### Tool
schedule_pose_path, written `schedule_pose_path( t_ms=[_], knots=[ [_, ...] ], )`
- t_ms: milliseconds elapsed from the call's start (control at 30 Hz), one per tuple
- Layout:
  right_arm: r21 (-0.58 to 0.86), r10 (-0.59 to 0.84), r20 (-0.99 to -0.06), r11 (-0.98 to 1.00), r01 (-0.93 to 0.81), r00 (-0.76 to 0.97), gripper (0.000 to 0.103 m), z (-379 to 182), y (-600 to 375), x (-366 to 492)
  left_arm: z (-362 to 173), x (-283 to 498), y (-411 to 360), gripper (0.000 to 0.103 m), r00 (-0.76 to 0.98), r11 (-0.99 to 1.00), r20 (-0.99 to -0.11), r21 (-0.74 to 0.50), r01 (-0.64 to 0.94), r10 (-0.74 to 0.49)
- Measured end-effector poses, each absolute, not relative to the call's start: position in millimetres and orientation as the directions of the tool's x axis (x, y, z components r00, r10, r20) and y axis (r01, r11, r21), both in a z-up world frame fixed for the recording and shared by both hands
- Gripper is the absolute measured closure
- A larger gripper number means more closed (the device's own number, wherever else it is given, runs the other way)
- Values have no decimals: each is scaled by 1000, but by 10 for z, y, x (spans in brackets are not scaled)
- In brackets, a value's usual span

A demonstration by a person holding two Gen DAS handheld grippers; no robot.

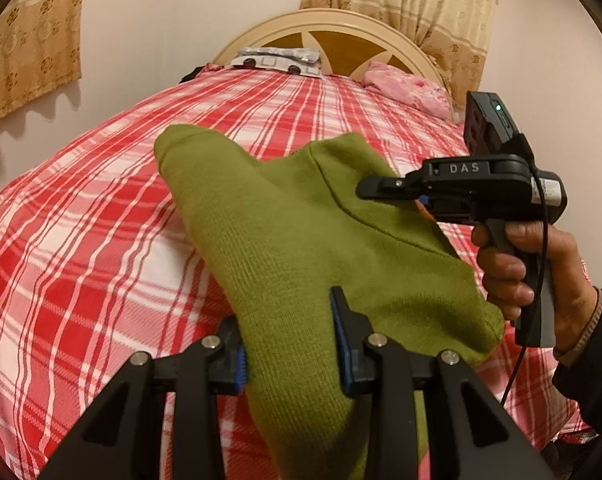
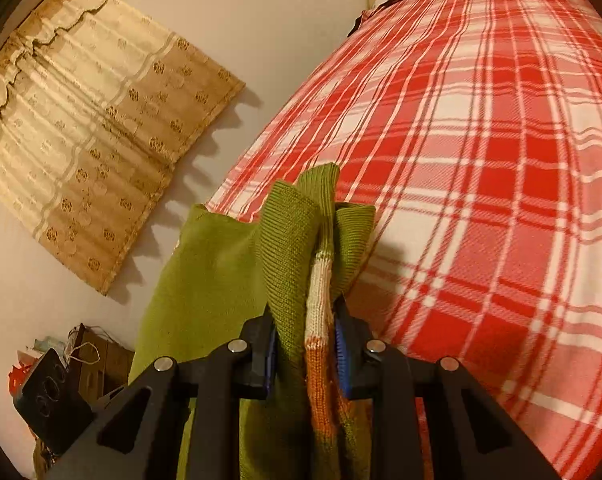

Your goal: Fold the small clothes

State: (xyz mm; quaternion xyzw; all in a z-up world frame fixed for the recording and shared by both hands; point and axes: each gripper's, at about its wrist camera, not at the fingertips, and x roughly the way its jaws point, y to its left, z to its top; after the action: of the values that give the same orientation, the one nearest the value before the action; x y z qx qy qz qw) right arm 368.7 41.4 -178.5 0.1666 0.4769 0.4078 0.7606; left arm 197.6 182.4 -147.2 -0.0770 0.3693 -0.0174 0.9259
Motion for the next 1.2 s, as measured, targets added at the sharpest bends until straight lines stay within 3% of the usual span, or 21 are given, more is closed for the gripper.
schedule_pose_path(
  t_ms=[233,367,567,600,667,767,867,967,1100,1200],
  knots=[
    [634,769,-609,620,-463,195,79,-1902,588,3701,-1641,1910,1930,67,719,981,-688,-191,-42,-103],
    [597,739,-642,650,-471,205,79,-1953,618,3719,-1745,1927,1962,58,704,979,-703,-196,-60,-98],
    [523,680,-686,707,-476,258,72,-1962,570,3698,-1607,1862,1872,53,699,988,-714,-135,-71,-47],
    [505,669,-688,720,-476,281,70,-1918,532,3681,-1580,1842,1873,51,699,990,-714,-119,-72,-35],
    [483,658,-680,733,-479,323,69,-1798,447,3625,-1489,1755,1844,35,713,994,-701,-70,-86,13],
    [471,680,-641,715,-517,357,61,-1548,330,3447,-1351,1658,1835,23,758,994,-647,3,-108,85],
    [468,740,-592,639,-610,321,60,-1360,346,3152,-1300,1754,1909,11,772,987,-619,34,-159,146],
    [504,781,-593,550,-666,197,60,-1405,504,2932,-1423,1965,2078,11,728,962,-638,76,-264,251],
    [439,688,-699,629,-641,197,59,-1757,525,2849,-1658,2118,2272,9,675,956,-704,18,-292,219],
    [524,738,-654,600,-605,165,60,-1893,391,2908,-1724,2098,2235,7,682,956,-697,21,-291,223]
  ],
)
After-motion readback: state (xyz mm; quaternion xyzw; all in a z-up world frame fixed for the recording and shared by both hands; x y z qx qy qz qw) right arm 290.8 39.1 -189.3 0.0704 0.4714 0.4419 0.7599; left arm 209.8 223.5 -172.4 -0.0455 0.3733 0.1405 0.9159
